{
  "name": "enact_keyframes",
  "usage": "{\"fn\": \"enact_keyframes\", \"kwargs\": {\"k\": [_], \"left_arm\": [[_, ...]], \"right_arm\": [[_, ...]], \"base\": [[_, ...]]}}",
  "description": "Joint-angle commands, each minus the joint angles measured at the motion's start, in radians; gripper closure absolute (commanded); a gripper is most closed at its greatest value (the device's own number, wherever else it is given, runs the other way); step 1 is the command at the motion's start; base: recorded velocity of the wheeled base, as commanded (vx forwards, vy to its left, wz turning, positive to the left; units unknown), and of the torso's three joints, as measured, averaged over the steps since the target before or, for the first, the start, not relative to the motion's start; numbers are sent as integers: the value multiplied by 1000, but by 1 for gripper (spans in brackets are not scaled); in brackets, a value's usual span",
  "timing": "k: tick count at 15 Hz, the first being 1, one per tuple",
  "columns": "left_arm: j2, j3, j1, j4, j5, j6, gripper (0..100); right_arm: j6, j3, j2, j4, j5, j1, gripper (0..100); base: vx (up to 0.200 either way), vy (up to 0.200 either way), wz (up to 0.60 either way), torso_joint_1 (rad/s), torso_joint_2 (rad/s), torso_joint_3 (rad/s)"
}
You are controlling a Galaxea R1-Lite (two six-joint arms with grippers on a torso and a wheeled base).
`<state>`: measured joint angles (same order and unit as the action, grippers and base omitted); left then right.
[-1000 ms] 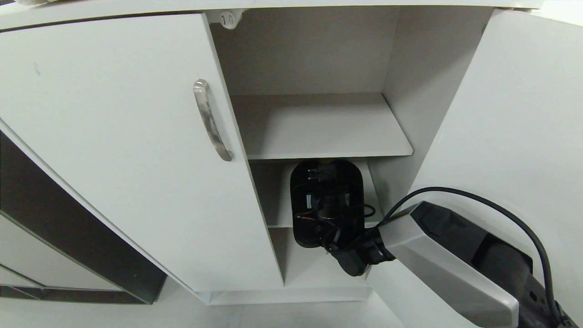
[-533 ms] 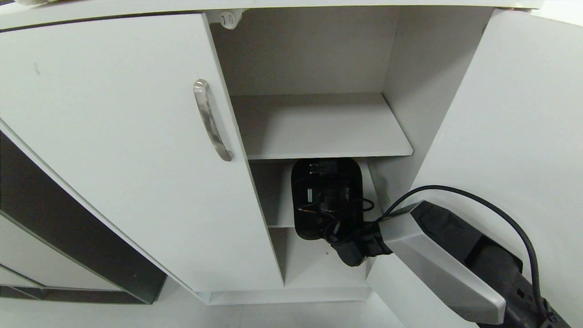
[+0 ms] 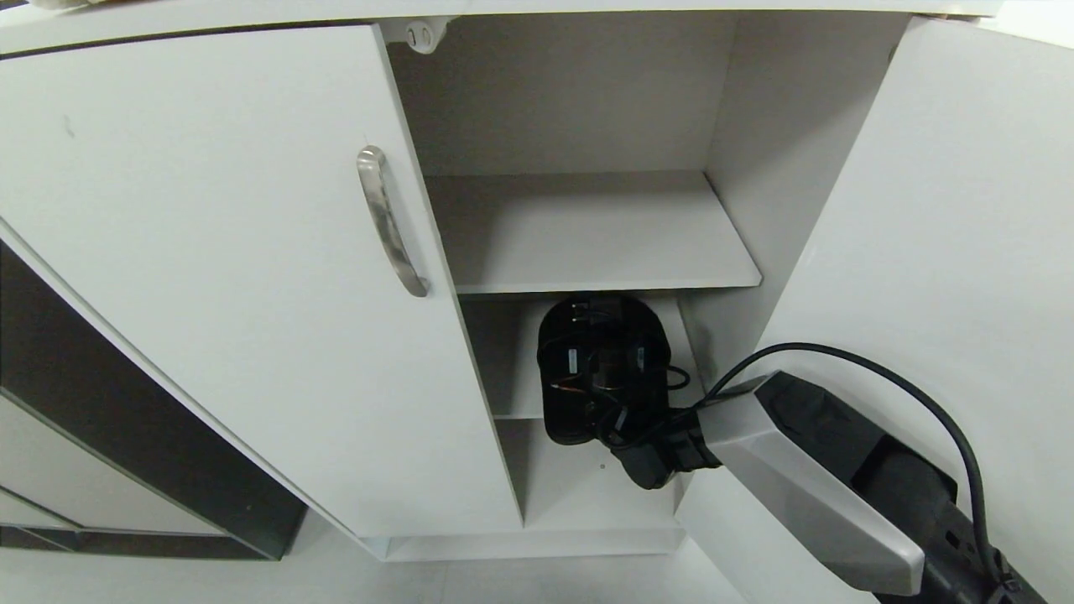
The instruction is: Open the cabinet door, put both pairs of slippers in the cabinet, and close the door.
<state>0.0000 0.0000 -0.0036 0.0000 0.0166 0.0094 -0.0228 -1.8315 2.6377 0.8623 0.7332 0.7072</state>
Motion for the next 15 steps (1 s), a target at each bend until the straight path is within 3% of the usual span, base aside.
{"fn": "enact_keyframes", "kwargs": {"k": [1,7,9,12,15], "left_arm": [[2,0,1,0,0,0,100],[2,0,1,0,0,-2,100],[2,0,1,0,0,-2,100],[2,0,1,0,0,-2,100],[2,0,1,0,0,-3,100]], "right_arm": [[0,1,1,0,0,0,0],[-5,207,-123,61,8,43,0],[-5,327,-188,110,9,75,0],[-5,629,-306,287,15,136,0],[-8,704,-317,346,14,144,0]], "base": [[0,0,0,0,0,0],[0,0,0,0,0,0],[0,0,0,0,0,0],[0,0,0,0,0,0],[0,0,0,0,0,0]]}}
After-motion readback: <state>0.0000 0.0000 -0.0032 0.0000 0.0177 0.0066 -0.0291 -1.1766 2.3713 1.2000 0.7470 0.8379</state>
